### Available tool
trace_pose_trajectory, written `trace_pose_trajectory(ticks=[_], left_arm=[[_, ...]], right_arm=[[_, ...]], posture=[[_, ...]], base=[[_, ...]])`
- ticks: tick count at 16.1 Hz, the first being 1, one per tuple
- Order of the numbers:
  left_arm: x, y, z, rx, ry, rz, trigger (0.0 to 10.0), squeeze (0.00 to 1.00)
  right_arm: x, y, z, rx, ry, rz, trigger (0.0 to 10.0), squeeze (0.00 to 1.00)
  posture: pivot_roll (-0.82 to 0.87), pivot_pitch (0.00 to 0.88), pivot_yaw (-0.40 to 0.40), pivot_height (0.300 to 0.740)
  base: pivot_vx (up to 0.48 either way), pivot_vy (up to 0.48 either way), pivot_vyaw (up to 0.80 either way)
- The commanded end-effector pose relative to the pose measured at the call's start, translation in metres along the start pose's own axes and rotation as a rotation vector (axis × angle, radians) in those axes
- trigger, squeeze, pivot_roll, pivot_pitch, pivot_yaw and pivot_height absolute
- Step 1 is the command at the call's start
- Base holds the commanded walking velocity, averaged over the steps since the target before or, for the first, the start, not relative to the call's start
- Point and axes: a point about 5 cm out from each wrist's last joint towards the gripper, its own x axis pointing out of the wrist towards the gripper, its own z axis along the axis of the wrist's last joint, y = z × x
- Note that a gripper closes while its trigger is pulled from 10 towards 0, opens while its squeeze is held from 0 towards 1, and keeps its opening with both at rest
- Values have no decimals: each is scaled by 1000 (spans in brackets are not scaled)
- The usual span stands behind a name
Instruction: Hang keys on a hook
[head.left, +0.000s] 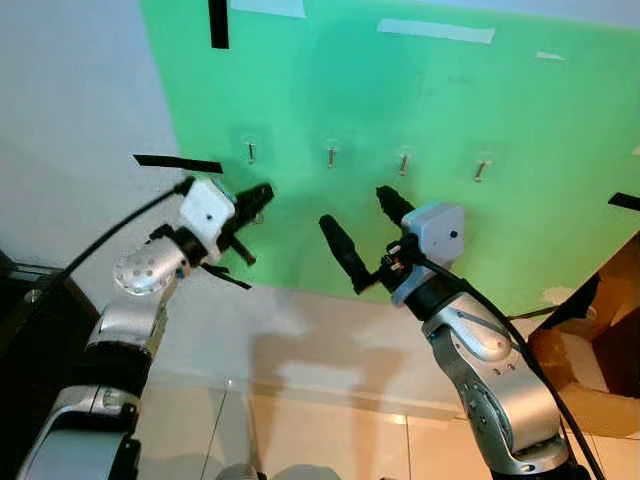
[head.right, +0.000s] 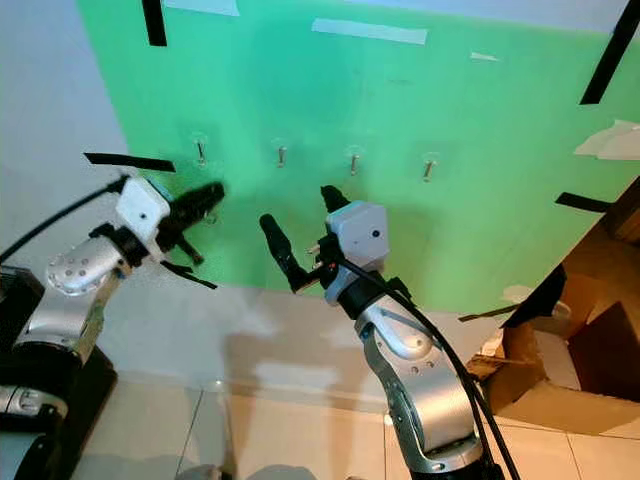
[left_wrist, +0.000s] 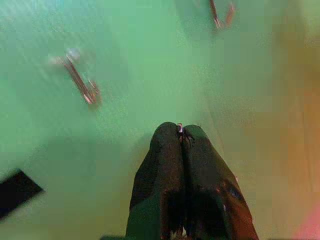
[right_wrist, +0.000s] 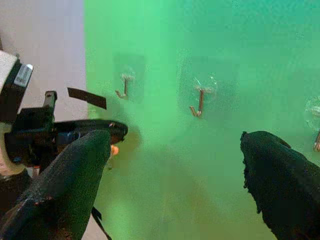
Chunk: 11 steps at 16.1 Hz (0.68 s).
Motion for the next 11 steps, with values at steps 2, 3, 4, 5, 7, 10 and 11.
trace_pose_trajectory(ticks=[2,3,4,5,7,10,11], left_arm=[[-4,-5,-8,4,51,-27,10000,0],[-7,-9,-11,-5,59,-41,10000,0],[-9,-11,-11,-16,58,-45,10000,0],[-9,-11,-12,-23,56,-44,10000,0],[-9,-6,1,-168,-26,59,10000,0],[-16,-12,16,-195,-14,82,10000,0],[-18,-17,19,-193,-29,77,10000,0]], right_arm=[[1,-1,1,-18,-5,4,10000,0],[1,-2,0,-19,-4,5,10000,0],[2,-2,0,-20,-3,5,10000,0],[2,-2,0,-20,-3,5,10000,0],[0,-6,-4,-35,23,-36,10000,0],[-13,-26,-21,-29,133,-205,10000,0],[-18,-27,-25,-24,147,-212,10000,0]], posture=[[-22,0,-31,740],[-21,0,-31,740],[-21,0,-32,740],[-21,0,-32,740],[-25,0,-25,740],[-20,0,-18,740],[-20,0,-18,740]], base=[[0,0,0],[0,0,0],[0,0,0],[0,0,0],[0,0,0],[0,0,0],[0,0,0]])
